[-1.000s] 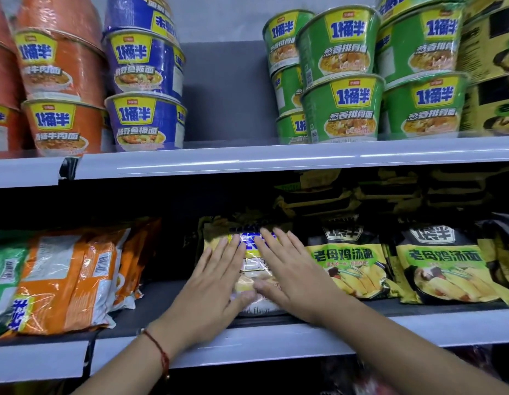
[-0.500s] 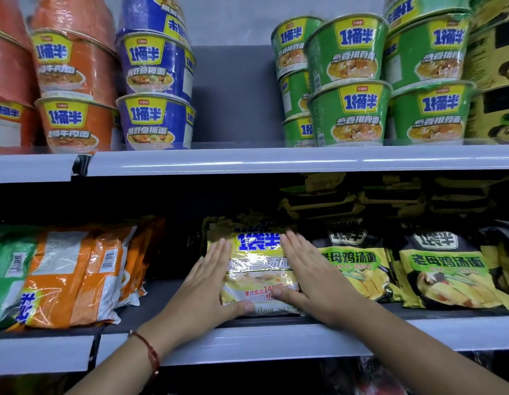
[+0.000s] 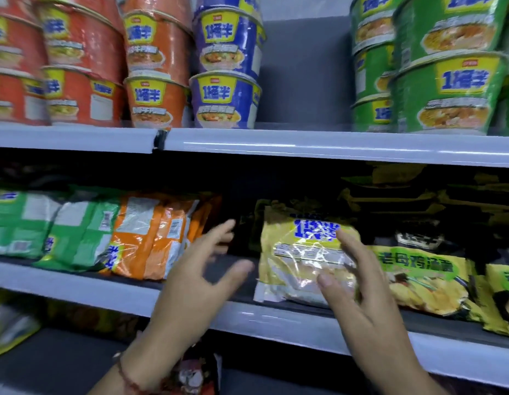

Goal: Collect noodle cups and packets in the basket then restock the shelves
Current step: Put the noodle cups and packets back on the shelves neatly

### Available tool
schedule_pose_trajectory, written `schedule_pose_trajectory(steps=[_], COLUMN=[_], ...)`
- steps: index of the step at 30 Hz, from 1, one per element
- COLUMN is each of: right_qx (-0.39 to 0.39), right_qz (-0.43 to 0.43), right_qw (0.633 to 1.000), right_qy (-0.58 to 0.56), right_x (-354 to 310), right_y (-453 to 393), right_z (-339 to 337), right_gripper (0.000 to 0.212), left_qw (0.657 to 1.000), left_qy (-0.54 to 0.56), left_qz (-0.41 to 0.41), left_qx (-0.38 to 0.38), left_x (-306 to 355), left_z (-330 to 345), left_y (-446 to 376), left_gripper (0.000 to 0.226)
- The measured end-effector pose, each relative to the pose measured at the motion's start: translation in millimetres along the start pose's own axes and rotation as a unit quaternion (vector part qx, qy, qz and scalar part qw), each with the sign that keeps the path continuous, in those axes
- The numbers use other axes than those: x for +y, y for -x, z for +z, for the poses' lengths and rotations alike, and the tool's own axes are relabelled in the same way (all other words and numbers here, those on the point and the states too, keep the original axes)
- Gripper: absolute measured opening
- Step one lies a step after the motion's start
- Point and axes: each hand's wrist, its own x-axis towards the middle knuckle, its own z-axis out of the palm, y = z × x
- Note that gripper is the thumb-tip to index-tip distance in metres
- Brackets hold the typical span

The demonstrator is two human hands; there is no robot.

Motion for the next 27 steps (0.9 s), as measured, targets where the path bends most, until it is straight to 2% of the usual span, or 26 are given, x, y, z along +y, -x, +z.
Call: schedule_pose_trajectory(steps=[2, 3, 5, 7, 12, 16, 18, 21, 25, 27], right_qx=[-0.010, -0.025, -0.051, -0.069, -0.081, -0.107, -0.111, -0.084, -0.065, -0.064], right_qz=[0.089, 0.126, 0.178, 0.198, 0.192, 0.217, 0.218, 0.227, 0.263, 0.286], right_qw=[0.980, 0.964, 0.942, 0.934, 0.955, 0.963, 0.966, 0.970, 0.962, 0.956], right_qy=[-0.179, -0.232, -0.279, -0.290, -0.211, -0.120, -0.077, -0.022, -0.005, -0.029], right_x=[-12.5, -16.3, -26.8, -40.3, -64.5, -69.3, -66.1, -54.3, -48.7, -50.3], right_y=[5.3, 5.4, 4.6, 3.2, -17.0, -50.2, -63.5, -76.5, -82.3, -82.1], right_z=[23.5, 38.0, 70.3, 103.0, 185.7, 243.7, 264.7, 281.8, 284.9, 281.8], right_gripper=[0.034, 0.024, 0.014, 0.015, 0.014, 0.026, 0.021, 0.032, 0.056, 0.055], left_qw=[0.979, 0.961, 0.931, 0.920, 0.929, 0.939, 0.936, 0.920, 0.921, 0.921], left_qy=[0.150, 0.203, 0.270, 0.282, 0.259, 0.230, 0.221, 0.233, 0.226, 0.221], left_qz=[-0.099, -0.143, -0.206, -0.239, -0.250, -0.253, -0.274, -0.300, -0.297, -0.293], left_qx=[0.091, 0.118, 0.135, 0.129, 0.087, 0.019, -0.032, -0.092, -0.113, -0.126], left_x=[-10.2, -20.0, -42.2, -64.8, -121.6, -141.6, -143.2, -146.3, -146.7, -144.8], left_z=[-32.6, -50.2, -86.0, -117.8, -178.6, -197.0, -197.3, -191.1, -182.7, -180.3], left_y=[6.7, 8.9, 11.8, 12.6, 1.4, -21.0, -33.7, -43.8, -42.4, -38.9], left_gripper=[0.050, 0.051, 0.057, 0.061, 0.046, 0.038, 0.032, 0.021, 0.037, 0.039])
